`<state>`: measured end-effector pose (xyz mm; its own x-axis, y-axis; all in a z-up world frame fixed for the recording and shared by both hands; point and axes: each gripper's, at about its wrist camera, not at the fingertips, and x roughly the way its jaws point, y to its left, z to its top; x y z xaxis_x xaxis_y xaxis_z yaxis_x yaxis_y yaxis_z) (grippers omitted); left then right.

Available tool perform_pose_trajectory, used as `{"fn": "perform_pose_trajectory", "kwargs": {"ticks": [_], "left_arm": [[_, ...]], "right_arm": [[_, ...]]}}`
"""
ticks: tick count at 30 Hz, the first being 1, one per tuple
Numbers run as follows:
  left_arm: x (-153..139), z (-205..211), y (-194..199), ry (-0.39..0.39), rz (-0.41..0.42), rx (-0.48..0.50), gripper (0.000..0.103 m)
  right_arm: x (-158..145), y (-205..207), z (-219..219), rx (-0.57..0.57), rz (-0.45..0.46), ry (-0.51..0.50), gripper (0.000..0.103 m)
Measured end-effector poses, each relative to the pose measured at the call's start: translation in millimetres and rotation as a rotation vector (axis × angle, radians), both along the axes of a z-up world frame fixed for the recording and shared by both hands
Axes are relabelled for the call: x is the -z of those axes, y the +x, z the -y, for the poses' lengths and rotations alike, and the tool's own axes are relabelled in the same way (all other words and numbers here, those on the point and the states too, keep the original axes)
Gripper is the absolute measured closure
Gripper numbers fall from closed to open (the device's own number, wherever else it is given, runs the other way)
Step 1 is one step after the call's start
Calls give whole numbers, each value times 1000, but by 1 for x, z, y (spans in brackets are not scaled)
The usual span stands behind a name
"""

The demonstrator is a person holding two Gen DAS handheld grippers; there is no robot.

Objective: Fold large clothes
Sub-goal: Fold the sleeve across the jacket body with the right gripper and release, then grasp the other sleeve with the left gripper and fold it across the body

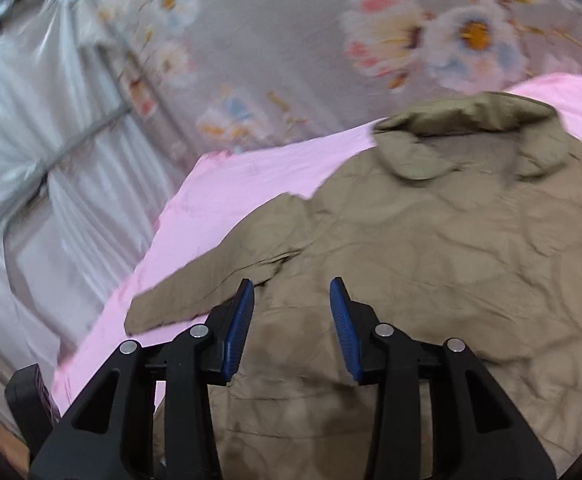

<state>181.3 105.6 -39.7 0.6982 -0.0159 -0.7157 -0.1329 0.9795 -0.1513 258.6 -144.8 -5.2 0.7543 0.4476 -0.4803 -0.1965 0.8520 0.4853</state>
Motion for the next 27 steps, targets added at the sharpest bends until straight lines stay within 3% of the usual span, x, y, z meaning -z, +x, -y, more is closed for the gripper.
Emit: {"fn": "perform_pose_trajectory", "kwargs": {"ticks": [2,3,6,10,14,15,16,17,18,19,22,25,27], "left_arm": [[-7,0,12,-86,1,24,7],[-9,0,22,-167,-10,44,7],[2,5,56,-358,-96,67,7],[22,12,82,-479,-161,4,7],[20,29,99,-418,-152,-8,11],[18,36,104,-394,-147,10,19],[17,40,109,-374,-144,25,40],[16,48,115,-346,-143,63,54],[15,52,122,-318,-147,86,82],[13,58,128,-281,-140,107,97],[-6,66,138,-216,-64,138,102],[-29,71,145,-161,23,164,102],[-32,78,150,-91,61,171,102]], "right_arm": [[3,-14,42,106,-18,22,63],[6,-22,64,165,-31,28,63],[15,-36,124,315,-84,60,59],[28,-38,186,440,-136,126,58],[43,-24,223,501,-183,160,57],[46,-19,227,499,-188,179,57],[49,-13,231,492,-193,205,57],[54,-8,235,491,-198,231,57],[58,-1,238,502,-204,255,57],[61,4,243,504,-204,278,58],[56,13,248,485,-167,331,96],[19,2,239,511,-2,247,99],[10,-1,228,537,30,135,99]]}}
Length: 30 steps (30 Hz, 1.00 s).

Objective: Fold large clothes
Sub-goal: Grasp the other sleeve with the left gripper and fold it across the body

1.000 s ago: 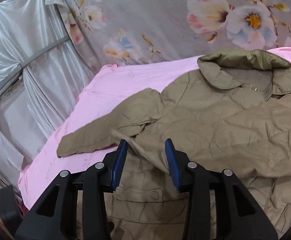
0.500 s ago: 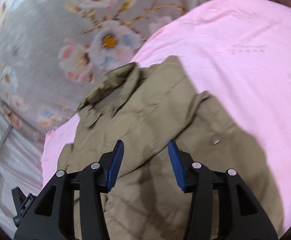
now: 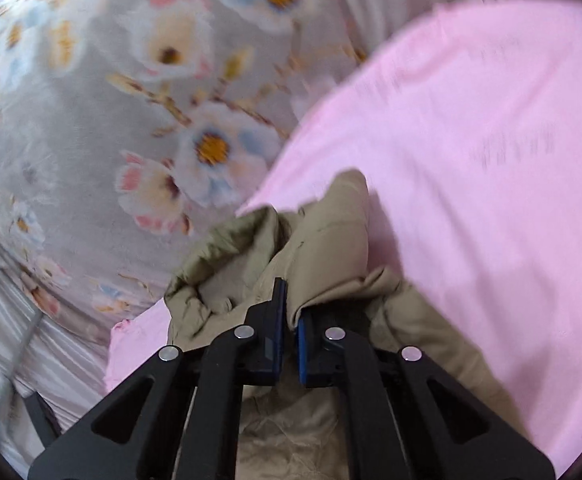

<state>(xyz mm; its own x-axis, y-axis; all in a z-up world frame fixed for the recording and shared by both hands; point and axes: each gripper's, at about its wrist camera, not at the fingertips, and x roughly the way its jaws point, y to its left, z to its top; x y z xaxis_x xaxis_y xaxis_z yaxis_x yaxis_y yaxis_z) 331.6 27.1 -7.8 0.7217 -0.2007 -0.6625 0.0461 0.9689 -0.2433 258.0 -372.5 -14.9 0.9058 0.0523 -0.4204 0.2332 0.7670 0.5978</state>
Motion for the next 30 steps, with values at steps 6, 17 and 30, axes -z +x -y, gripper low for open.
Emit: {"fn": "perform_pose_trajectory", "kwargs": {"ticks": [6,17,30], "left_arm": [[66,21,26,161,-107,-8,100],[74,16,18,160,-61,-39,89],[74,13,17,130,-61,-38,86]], "right_arm": [[52,34,-2,18,-290,-88,99],[5,-25,-36,90,-141,-222,85],[59,52,-169,-268,-332,-383,87]]}}
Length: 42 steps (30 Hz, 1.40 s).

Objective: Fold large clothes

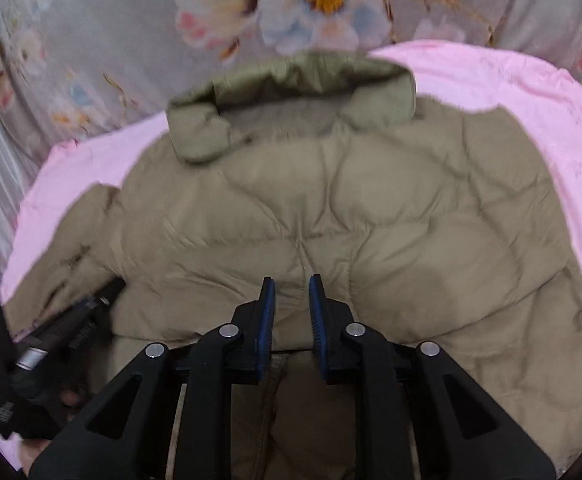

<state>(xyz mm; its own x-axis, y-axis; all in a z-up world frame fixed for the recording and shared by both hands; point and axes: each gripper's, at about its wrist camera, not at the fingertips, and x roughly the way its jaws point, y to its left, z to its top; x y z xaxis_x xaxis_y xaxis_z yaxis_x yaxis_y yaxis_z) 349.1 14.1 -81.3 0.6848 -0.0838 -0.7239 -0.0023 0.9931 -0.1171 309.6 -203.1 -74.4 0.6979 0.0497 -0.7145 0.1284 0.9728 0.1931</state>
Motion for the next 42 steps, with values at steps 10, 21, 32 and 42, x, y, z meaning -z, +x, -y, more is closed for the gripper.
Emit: {"fn": "perform_pose_trajectory", "kwargs": {"ticks": [10,21,32,42], "left_arm": [[-2,-17,-6,-94,17,-23,81],[-24,-229,-83,-219,-7,-398,63],[11,-391,-91,-373,-40,-685,64],[-62,-321,-54,-237,106,-449,103]], "right_arm": [[8,-4,6,13,9,19,88],[-22,-86,-66,-55,132,-171,84],[-5,-91,-60,-30,92,-127,83],[-5,-97,-51,8,119,-94,80]]}}
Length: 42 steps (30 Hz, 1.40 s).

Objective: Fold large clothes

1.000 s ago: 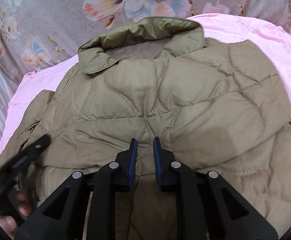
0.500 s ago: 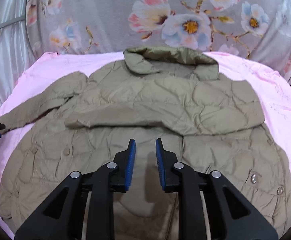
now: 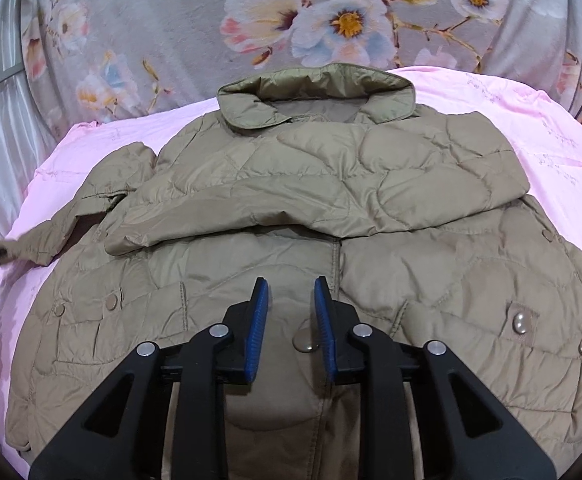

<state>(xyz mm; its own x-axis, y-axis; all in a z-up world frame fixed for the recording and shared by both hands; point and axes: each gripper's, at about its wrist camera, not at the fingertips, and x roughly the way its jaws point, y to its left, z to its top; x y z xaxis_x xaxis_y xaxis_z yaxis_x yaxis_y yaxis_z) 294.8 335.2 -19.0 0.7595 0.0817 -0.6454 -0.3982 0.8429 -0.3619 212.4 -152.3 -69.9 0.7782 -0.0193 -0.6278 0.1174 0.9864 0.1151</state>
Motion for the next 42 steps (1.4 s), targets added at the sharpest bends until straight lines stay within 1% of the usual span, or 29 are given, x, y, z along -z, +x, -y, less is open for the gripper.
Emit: {"fn": "perform_pose_trajectory", "kwargs": {"ticks": [2,4,5,7,8,10,11,12,14,16,17,18,19,20,21,22,23,24,25,27,29,30,31,33,37,39,40,41,42], "left_arm": [[-39,39,1,63,76,85,103],[-71,80,2,98,137,173,103],[-90,111,2,120,175,236,103],[-111,160,1,139,219,331,103],[-122,194,0,147,246,400,103],[-131,251,-1,157,268,495,103],[-132,273,-3,156,270,534,103],[-131,305,-5,150,266,589,103],[-122,354,-7,124,246,679,102],[-100,402,-7,78,202,757,95],[-87,421,-6,64,168,783,93],[-73,435,-5,58,130,798,90],[-61,445,-5,48,90,806,84],[-52,447,-4,30,59,806,80],[-43,443,-3,-12,33,805,73],[-37,431,-1,-57,25,798,66],[-35,420,-1,-96,25,782,64],[-34,402,-1,-141,37,755,61],[-34,385,1,-161,42,729,59],[-36,347,12,-172,43,657,59],[-33,308,27,-179,27,581,59],[-32,297,33,-184,15,551,59],[-25,278,42,-207,-4,511,59],[-11,251,53,-258,-35,453,59],[18,216,69,-333,-79,363,59],[30,211,75,-381,-96,346,59],[36,209,79,-406,-101,344,59],[41,211,83,-437,-110,342,60],[44,212,86,-460,-106,343,60]], "right_arm": [[-3,-6,2,6,15,10,80],[-7,-15,7,11,29,30,80],[-8,-19,10,11,35,40,80],[-11,-29,15,14,46,52,80],[-12,-34,19,17,50,54,80],[-14,-44,28,27,49,59,80],[-15,-48,33,33,49,61,79],[-15,-54,38,43,52,61,77],[-15,-65,51,72,60,55,67],[-14,-73,62,95,57,60,64],[-13,-77,70,107,54,64,60],[-13,-81,76,119,52,66,58],[-13,-83,81,126,53,65,54],[-14,-84,86,130,57,64,54],[-16,-86,91,138,65,61,53],[-18,-86,95,142,72,62,50],[-20,-85,100,146,79,72,46],[-22,-83,105,149,89,88,45],[-25,-80,109,151,98,103,45],[-32,-70,116,152,114,121,44],[-39,-58,119,151,120,131,41],[-41,-50,120,144,122,143,37],[-43,-43,121,136,121,158,34],[-42,-29,124,134,109,186,34],[-29,3,127,145,51,217,34],[-18,18,130,161,8,255,34],[-13,24,132,165,-9,274,36],[-9,28,132,162,-21,284,46],[-8,34,130,159,-34,275,50]]}}
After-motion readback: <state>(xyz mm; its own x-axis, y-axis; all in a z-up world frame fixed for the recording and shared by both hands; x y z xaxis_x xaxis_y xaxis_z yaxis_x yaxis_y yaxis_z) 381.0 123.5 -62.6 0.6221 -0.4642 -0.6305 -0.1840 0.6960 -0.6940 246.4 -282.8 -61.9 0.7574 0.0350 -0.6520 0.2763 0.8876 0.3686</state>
